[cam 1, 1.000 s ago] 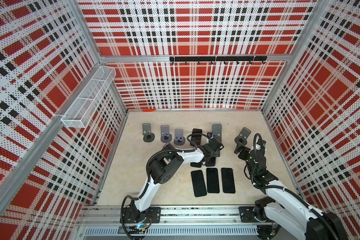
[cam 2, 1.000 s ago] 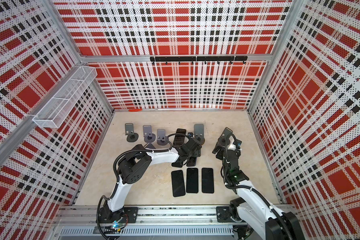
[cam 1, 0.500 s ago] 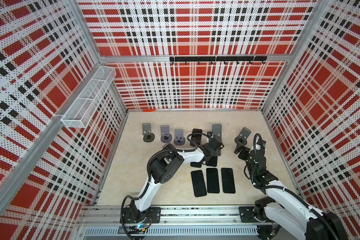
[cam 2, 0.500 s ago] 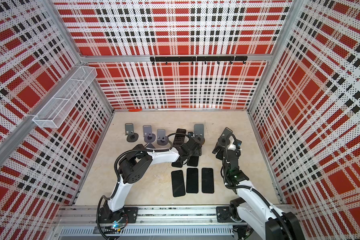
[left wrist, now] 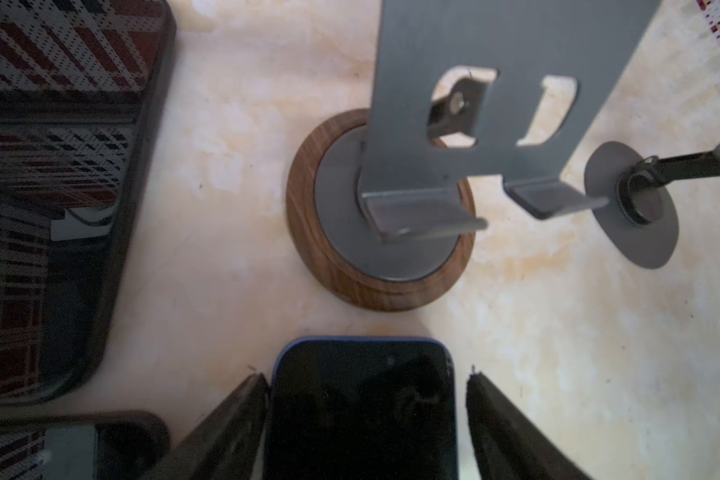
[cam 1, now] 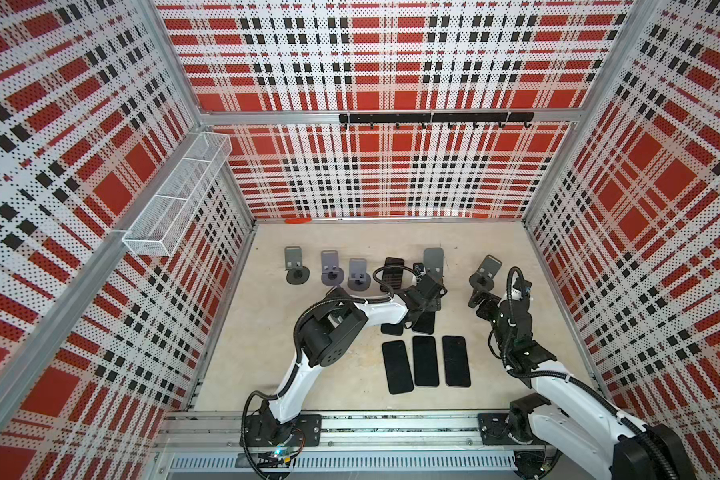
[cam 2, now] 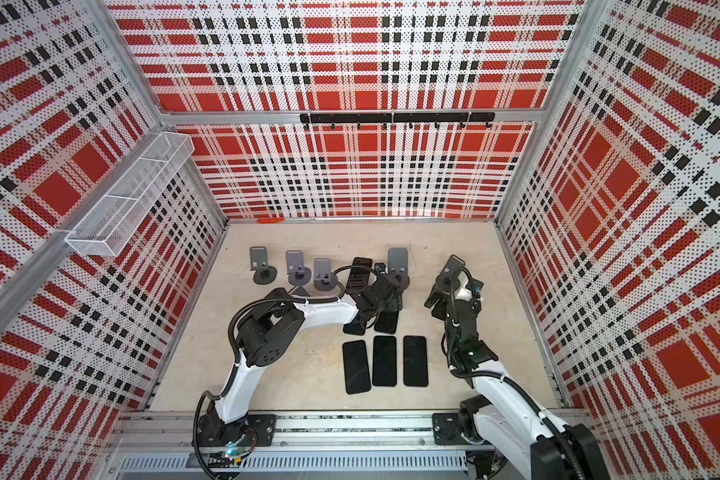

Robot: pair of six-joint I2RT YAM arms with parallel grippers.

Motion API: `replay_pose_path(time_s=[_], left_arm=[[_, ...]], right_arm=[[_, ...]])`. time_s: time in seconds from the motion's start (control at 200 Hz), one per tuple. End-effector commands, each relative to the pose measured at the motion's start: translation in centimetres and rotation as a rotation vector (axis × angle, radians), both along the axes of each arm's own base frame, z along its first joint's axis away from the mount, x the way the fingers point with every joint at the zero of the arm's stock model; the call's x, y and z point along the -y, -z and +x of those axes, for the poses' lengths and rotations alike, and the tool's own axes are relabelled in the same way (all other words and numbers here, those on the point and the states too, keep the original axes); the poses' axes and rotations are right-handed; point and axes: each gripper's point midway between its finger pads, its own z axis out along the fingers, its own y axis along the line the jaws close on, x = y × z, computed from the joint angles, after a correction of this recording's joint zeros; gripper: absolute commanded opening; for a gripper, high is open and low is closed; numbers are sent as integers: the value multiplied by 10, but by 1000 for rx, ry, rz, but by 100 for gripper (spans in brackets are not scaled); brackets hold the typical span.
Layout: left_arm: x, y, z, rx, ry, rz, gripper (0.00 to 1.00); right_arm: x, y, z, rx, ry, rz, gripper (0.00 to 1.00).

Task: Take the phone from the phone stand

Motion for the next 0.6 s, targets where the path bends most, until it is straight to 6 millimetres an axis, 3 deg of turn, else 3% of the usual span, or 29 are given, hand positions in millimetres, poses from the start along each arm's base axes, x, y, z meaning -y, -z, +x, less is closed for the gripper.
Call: replay_pose_path(time_s=[0.0, 0.18, 0.381, 0.441, 0.471, 0.596], left_arm=[[-16, -4, -4, -22, -10, 34, 80], [-23, -72, 8, 91, -21, 4, 82], [-43, -163, 13, 253, -2, -23, 86], [-56, -189, 11, 312, -9, -12, 88], [-64, -199, 10, 334, -10, -3, 100], [-109, -226, 3, 400, -42, 38, 98]], right_arm=[[-2, -4, 2, 20, -7, 5, 100], [-1, -3, 1, 19, -1, 4, 100], [-2, 7, 11, -44, 11, -27, 100], [4, 11, 14, -64, 53, -27, 100], [8, 14, 14, -71, 85, -26, 100], [17, 17, 18, -85, 150, -51, 100]])
